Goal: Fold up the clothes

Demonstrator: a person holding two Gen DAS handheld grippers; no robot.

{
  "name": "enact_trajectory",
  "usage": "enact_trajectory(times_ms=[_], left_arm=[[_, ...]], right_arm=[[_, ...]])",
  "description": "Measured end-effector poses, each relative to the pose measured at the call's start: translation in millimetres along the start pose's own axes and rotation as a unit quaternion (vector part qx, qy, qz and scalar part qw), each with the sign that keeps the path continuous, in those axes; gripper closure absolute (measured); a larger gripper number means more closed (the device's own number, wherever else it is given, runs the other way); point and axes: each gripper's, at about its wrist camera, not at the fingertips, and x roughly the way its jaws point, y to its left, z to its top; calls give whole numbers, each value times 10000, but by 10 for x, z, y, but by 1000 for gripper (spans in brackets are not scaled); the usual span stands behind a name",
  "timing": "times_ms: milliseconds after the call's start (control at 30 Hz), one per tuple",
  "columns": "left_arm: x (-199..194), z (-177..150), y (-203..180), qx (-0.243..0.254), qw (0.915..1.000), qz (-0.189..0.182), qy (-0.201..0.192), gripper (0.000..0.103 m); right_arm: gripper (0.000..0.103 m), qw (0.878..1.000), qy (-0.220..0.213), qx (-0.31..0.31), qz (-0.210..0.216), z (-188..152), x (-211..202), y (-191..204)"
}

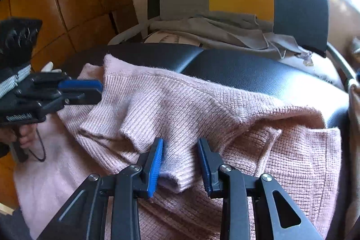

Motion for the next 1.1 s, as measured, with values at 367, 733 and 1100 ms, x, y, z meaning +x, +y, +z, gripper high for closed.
enact_trajectory(times_ms=[367,733,1100], left_arm=[[168,-173,-84,166,9996,162,156,80],[-82,-206,28,-611,9980,117,-65,74],[-1551,-1324,143,-1461,9874,256,-551,69]], right_arm=[[44,9942,135,1051,-168,374,-16,-397],[39,9930,136,928,-723,207,42,-284],[12,9700,-167,2380,462,-1054,-1760,-428]])
